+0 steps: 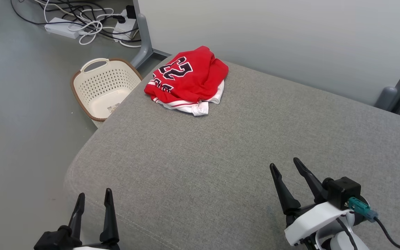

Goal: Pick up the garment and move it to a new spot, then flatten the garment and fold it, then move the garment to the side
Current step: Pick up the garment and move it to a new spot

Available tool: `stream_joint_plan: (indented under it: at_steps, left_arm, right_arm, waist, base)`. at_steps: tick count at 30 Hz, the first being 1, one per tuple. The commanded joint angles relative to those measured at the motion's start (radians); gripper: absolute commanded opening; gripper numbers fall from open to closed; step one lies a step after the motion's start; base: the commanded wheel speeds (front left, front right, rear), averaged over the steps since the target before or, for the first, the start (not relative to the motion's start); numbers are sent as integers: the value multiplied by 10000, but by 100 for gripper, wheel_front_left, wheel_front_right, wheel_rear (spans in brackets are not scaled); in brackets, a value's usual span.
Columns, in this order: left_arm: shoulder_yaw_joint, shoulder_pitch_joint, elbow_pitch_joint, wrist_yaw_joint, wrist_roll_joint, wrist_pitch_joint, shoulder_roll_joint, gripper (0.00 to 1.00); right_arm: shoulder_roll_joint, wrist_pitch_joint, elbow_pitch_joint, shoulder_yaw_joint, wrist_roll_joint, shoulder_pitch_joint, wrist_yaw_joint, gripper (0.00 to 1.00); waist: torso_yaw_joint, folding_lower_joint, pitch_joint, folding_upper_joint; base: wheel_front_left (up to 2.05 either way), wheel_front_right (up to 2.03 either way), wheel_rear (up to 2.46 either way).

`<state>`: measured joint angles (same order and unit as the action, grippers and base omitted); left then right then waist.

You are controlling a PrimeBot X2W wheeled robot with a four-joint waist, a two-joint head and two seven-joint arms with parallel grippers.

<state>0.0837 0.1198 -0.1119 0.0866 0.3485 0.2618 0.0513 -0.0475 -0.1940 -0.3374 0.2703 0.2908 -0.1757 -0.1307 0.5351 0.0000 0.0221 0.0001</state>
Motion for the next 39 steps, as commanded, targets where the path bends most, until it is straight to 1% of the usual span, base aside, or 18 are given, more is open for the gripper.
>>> stream_joint_plan:
  at_steps: [1,5,10,13,16,21,24,28,32,35,36,37,38,39]
  left_arm:
    - [43,47,-54,16,54,46,15,100]
    - [227,-233,-171,-55,134,47,14,100]
    - [353,-968,-358,-204,26,47,9,100]
    - [155,-1658,-420,-268,-24,47,120,100]
    - [-36,-2574,-533,-388,-134,40,516,100]
    - [-351,-4740,-504,-559,-445,-530,1651,100]
    - [-533,-6254,-716,-809,-446,-1218,2364,100]
    - [-596,-8099,-1637,-1169,-305,-2695,3232,100]
    - [-494,-9663,-2880,-1386,-241,-3871,3726,100]
    - [-317,-10337,-3975,-1446,-324,-4351,3870,100]
    - [-317,-10337,-3975,-1446,-324,-4351,3870,100]
    - [-176,-10719,-4661,-1499,-364,-4638,3924,100]
    - [-192,-10907,-4957,-1509,-279,-4676,3874,100]
    - [-192,-10907,-4957,-1509,-279,-4676,3874,100]
  right_arm:
    - [-62,54,16,-26,-103,-117,-1,100]
    - [-62,35,155,-284,-278,-140,-1,100]
    - [-62,110,529,-922,-652,11,-1,100]
    - [-59,279,900,-1103,-875,-66,-1,100]
    - [-70,479,1304,-1255,-1100,-168,-1,100]
    - [-68,825,2008,-1636,-1545,-371,-1,100]
    - [-63,1001,2463,-1858,-1799,-515,-1,100]
    - [-62,1264,3014,-1990,-2136,-748,-1,100]
    - [-65,1487,3606,-2234,-2425,-909,-1,100]
    - [-53,1593,4049,-2325,-2542,-1007,-1,100]
    - [-53,1593,4049,-2325,-2542,-1007,-1,100]
    - [-57,1674,4344,-2403,-2603,-1063,-1,100]
    - [-56,1701,4492,-2452,-2615,-1083,-1,100]
    - [-56,1701,4492,-2452,-2615,-1083,-1,100]
  waist:
    - [-5,0,85,-1]
    - [-8,0,308,-1]
    - [2,0,697,-1]
    - [-312,0,1079,-1]
    - [-715,0,1526,-1]
    - [-1458,0,2381,-1]
    - [-1918,0,2940,-1]
    - [-2557,0,3702,-1]
    - [-3097,0,4395,-1]
    - [-3492,0,4846,-1]
    - [-3492,0,4846,-1]
    - [-3718,0,5144,-1]
    - [-3807,0,5284,-1]
    - [-3807,0,5284,-1]
  base:
    - [0,0,0]
    - [0,0,0]
    - [0,0,0]
    - [0,0,0]
    - [0,0,0]
    - [0,0,0]
    - [0,0,0]
    - [0,0,0]
    - [0,0,0]
    - [0,0,0]
    - [0,0,0]
    - [0,0,0]
    - [0,0,0]
    - [0,0,0]
